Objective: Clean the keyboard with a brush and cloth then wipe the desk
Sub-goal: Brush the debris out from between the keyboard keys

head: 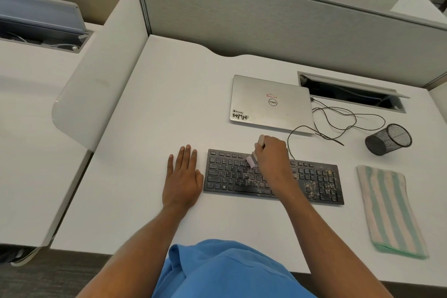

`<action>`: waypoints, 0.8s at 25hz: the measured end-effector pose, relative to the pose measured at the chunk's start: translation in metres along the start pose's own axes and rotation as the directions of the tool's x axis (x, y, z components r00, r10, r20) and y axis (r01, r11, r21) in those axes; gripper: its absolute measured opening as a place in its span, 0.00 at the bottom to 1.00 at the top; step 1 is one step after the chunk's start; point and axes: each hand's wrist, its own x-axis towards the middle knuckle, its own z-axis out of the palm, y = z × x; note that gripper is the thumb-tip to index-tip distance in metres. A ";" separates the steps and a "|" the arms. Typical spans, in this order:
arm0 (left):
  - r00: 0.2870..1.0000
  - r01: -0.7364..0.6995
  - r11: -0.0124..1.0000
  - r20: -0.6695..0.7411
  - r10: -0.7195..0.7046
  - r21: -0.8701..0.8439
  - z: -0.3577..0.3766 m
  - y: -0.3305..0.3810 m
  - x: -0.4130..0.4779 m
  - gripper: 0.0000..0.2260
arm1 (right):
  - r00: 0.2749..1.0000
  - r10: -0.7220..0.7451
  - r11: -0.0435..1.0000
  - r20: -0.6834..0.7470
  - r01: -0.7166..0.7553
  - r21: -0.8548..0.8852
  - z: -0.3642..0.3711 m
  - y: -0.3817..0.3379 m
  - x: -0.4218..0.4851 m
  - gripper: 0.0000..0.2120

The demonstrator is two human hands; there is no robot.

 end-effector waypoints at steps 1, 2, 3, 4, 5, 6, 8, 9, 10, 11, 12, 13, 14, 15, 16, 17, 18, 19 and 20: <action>1.000 0.000 1.000 -0.001 0.000 0.001 0.000 0.000 0.000 0.30 | 0.999 0.000 1.000 -0.038 0.001 0.017 0.000 -0.002 0.000 0.15; 1.000 0.001 1.000 -0.001 -0.001 0.001 0.000 0.000 0.000 0.30 | 0.998 0.003 0.999 -0.057 -0.001 0.035 0.001 -0.004 -0.001 0.15; 1.000 0.002 1.000 -0.002 -0.002 0.001 0.000 0.000 0.000 0.30 | 0.999 -0.001 0.999 -0.053 0.004 0.045 0.003 -0.006 -0.003 0.15; 1.000 0.001 1.000 -0.003 -0.001 -0.001 0.000 0.000 0.000 0.30 | 0.999 -0.010 0.999 -0.032 0.011 0.048 0.004 -0.008 -0.005 0.15; 1.000 0.000 1.000 -0.006 0.000 -0.004 0.000 0.001 0.000 0.30 | 1.000 -0.022 0.999 -0.011 0.022 0.037 0.005 -0.009 -0.008 0.15; 1.000 -0.001 1.000 -0.008 0.001 -0.008 -0.001 0.001 0.000 0.30 | 0.999 -0.033 0.999 0.006 0.033 0.011 0.006 -0.009 -0.011 0.15; 1.000 0.000 1.000 -0.005 0.000 -0.008 0.000 0.000 0.000 0.30 | 0.999 -0.016 0.999 0.048 0.018 -0.040 0.007 -0.003 -0.010 0.15; 1.000 0.000 1.000 -0.002 0.000 -0.003 0.000 0.000 0.000 0.30 | 0.998 -0.003 0.999 0.060 0.006 -0.053 0.006 0.000 -0.008 0.15; 1.000 0.000 1.000 -0.001 0.000 0.000 0.000 0.000 0.000 0.30 | 0.997 0.007 0.999 0.071 -0.004 -0.049 0.005 0.002 -0.006 0.15; 1.000 0.001 1.000 -0.001 -0.001 0.001 0.000 0.000 0.000 0.30 | 0.998 0.009 1.000 0.067 -0.007 -0.028 0.003 0.003 -0.004 0.15; 1.000 0.002 1.000 0.000 -0.002 0.001 -0.001 0.001 0.001 0.30 | 0.998 0.009 1.000 0.055 -0.011 0.026 0.001 0.002 -0.004 0.15; 1.000 0.001 1.000 0.003 -0.001 0.001 -0.001 0.001 0.001 0.30 | 0.999 0.000 0.996 0.046 -0.004 0.087 -0.002 -0.002 -0.005 0.14; 1.000 0.001 1.000 0.003 -0.001 0.002 -0.001 0.001 0.001 0.30 | 0.998 -0.012 0.989 0.055 0.004 0.148 -0.003 -0.006 -0.007 0.13; 1.000 0.001 1.000 0.003 -0.001 0.002 -0.001 0.001 0.000 0.30 | 0.996 -0.033 0.978 0.086 0.015 0.210 -0.004 -0.011 -0.009 0.13; 1.000 0.001 1.000 0.003 -0.001 0.000 -0.001 0.001 0.000 0.30 | 0.991 -0.051 0.963 0.125 0.016 0.268 -0.002 -0.013 -0.010 0.12; 1.000 0.000 1.000 0.004 0.000 0.000 -0.002 0.001 0.000 0.30 | 0.985 -0.053 0.949 0.165 -0.001 0.314 0.001 -0.014 -0.012 0.11; 1.000 -0.001 1.000 0.004 0.001 -0.001 -0.002 0.001 0.000 0.30 | 0.978 -0.036 0.942 0.203 -0.034 0.333 0.006 -0.011 -0.011 0.10; 1.000 -0.001 1.000 0.002 0.001 -0.002 -0.002 0.001 -0.001 0.30 | 0.975 -0.006 0.930 0.224 -0.076 0.358 0.009 -0.008 -0.012 0.10; 1.000 -0.001 1.000 0.000 0.001 -0.004 -0.002 0.001 -0.001 0.30 | 0.974 0.030 0.927 0.226 -0.111 0.358 0.010 -0.003 -0.011 0.10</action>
